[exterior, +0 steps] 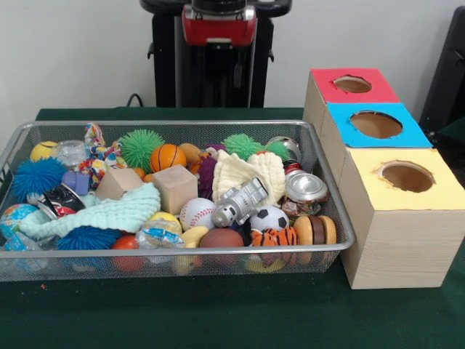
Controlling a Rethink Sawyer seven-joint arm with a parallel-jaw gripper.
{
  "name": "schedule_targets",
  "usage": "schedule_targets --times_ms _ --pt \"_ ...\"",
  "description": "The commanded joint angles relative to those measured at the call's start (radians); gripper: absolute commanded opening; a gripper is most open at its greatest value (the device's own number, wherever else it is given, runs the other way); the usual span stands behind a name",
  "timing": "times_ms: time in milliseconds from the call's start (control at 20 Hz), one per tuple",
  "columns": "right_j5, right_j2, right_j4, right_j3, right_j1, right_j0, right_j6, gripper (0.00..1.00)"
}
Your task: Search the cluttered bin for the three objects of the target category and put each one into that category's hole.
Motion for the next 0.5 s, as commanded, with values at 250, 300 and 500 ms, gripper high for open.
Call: schedule_targets --times_ms 250,300,500 --pt "0.013 0.193 -0.176 -0.282 0.194 -0.044 -0.162 1.00" --pt "0.005 0.195 -0.184 -0.281 0.200 -0.048 -0.155 1.00" --pt "-0.036 0.223 -0.229 -0.280 0.227 -0.069 -0.133 1.00"
